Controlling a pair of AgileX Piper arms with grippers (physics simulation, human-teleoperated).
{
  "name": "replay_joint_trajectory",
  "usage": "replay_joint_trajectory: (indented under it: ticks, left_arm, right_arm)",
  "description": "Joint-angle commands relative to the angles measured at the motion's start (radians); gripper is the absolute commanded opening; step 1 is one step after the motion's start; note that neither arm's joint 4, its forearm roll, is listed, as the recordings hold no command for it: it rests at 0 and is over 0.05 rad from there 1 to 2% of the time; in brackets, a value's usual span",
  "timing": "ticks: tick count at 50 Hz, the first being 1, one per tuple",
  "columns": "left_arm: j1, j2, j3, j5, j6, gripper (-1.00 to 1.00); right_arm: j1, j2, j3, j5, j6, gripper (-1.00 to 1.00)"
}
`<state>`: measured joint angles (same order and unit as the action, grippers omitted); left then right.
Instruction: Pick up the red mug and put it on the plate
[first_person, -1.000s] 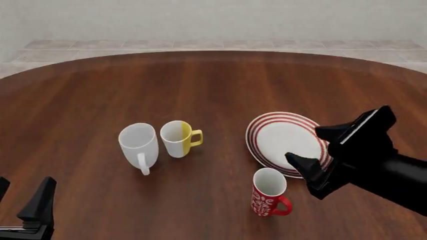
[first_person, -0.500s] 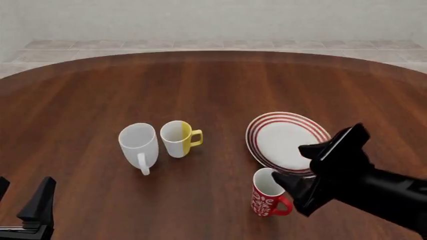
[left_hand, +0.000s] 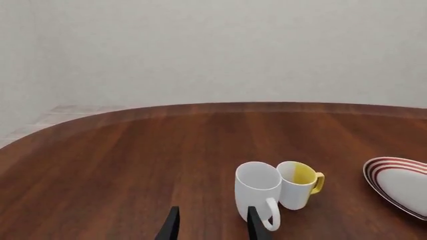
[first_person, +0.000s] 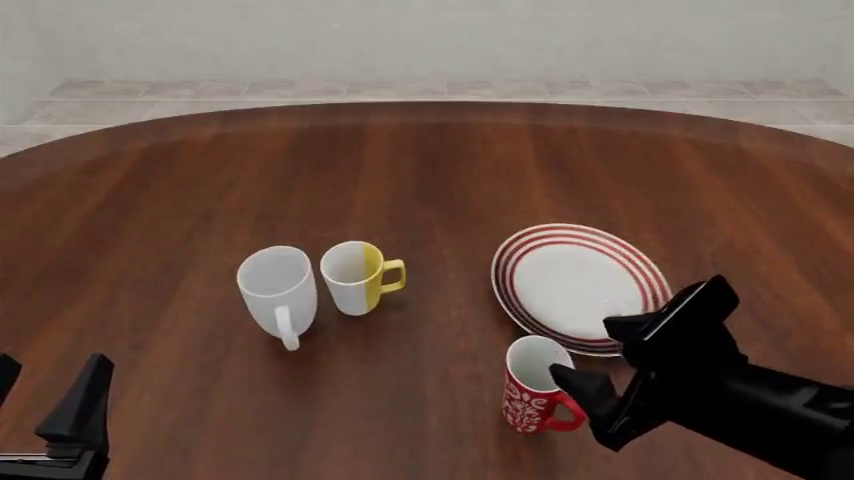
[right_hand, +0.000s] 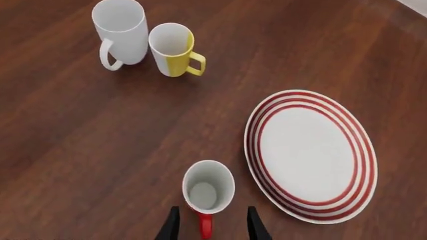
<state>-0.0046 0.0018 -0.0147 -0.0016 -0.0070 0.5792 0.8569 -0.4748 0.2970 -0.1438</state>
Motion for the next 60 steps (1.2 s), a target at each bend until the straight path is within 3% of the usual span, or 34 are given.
replay_joint_trajectory:
  ticks: [1,41,60]
  left_arm:
    - [0.000,-0.001,0.000,-0.001,0.000,1.00]
    - [0.002,-0.001,-0.001,-0.003,-0.003,1.00]
    - [0.001,-0.001,-0.001,-0.005,-0.006,1.00]
  right_arm:
    - [-0.014,-0.020,0.043,-0.010,0.021,1.00]
    - [-0.019,0.029,0.143,-0.120,0.081,1.00]
    - [-0.029,0.068,0.182,-0.174,0.055,1.00]
